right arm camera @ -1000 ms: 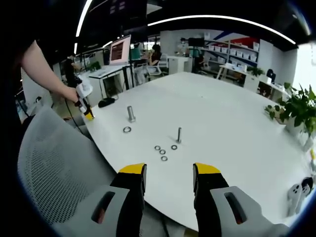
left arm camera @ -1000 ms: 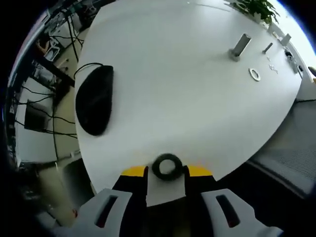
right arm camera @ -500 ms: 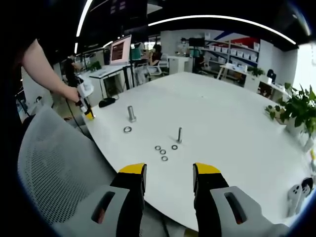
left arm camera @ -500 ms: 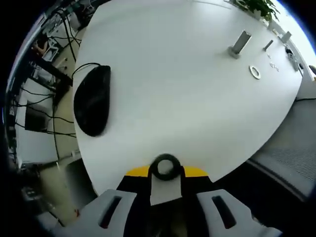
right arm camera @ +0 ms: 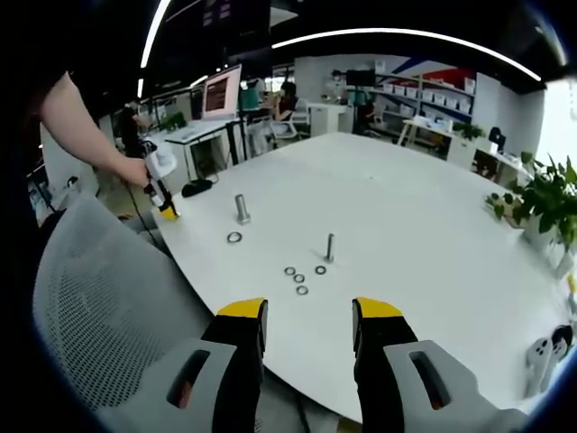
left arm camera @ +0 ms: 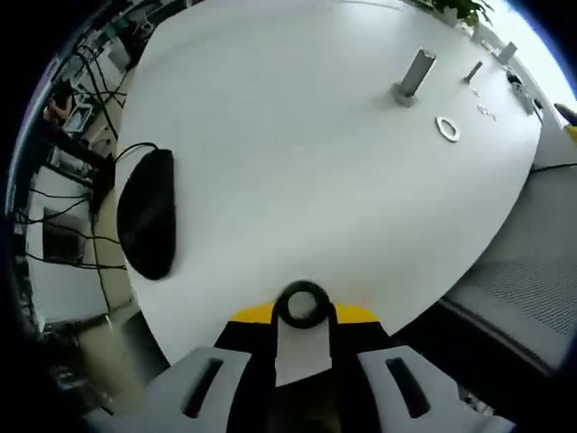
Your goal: Place the washer onto the threaded stud by aligning its center hole with the stud, sliding it down to the base, and recovering from edge contact or off-axis alignment until the washer reaches the visible bottom stop.
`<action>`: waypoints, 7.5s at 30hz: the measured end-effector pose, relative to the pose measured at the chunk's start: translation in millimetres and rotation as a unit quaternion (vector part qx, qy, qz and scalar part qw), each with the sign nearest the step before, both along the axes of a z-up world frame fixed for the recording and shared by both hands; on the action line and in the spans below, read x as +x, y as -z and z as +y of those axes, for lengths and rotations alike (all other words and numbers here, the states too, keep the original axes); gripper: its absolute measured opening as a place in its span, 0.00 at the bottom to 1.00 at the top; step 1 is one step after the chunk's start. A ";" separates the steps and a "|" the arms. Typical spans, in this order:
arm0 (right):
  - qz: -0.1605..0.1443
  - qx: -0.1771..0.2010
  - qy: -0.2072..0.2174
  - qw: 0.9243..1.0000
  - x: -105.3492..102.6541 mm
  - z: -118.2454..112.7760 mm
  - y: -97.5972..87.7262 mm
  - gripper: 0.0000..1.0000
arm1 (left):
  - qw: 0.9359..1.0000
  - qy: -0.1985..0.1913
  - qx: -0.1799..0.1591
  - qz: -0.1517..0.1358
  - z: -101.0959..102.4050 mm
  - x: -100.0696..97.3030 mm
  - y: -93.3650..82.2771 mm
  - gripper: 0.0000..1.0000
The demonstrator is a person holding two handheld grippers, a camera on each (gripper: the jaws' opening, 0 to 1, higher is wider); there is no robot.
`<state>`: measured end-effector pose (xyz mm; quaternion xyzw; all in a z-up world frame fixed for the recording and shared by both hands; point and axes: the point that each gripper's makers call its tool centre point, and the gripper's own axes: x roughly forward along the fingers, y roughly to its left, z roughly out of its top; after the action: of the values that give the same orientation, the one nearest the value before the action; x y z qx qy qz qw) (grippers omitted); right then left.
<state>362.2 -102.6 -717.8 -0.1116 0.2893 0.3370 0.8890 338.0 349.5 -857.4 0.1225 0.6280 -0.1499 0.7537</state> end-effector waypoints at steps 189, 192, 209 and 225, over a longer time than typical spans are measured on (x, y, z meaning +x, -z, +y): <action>-0.024 0.039 0.008 0.999 3.6 0.5 -14.4 0.39 | 0.990 0.141 -0.010 -0.016 -195.0 67.0 0.0 0.21; -0.024 0.039 0.008 0.999 3.4 0.6 -14.4 0.39 | 0.989 0.150 -0.005 -0.007 -195.6 67.5 0.7 0.22; -0.023 0.041 0.007 0.999 3.9 1.1 -14.5 0.39 | 0.990 0.135 -0.024 -0.006 -195.0 66.1 0.3 0.25; -0.023 0.042 0.012 0.999 4.4 0.0 -14.4 0.39 | 0.989 0.146 0.000 0.002 -193.0 68.9 4.5 0.23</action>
<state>366.6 -102.7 -703.4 -0.0787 0.2560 0.3358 0.9031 406.9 156.5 -861.9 0.2128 0.6051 -0.2590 0.7221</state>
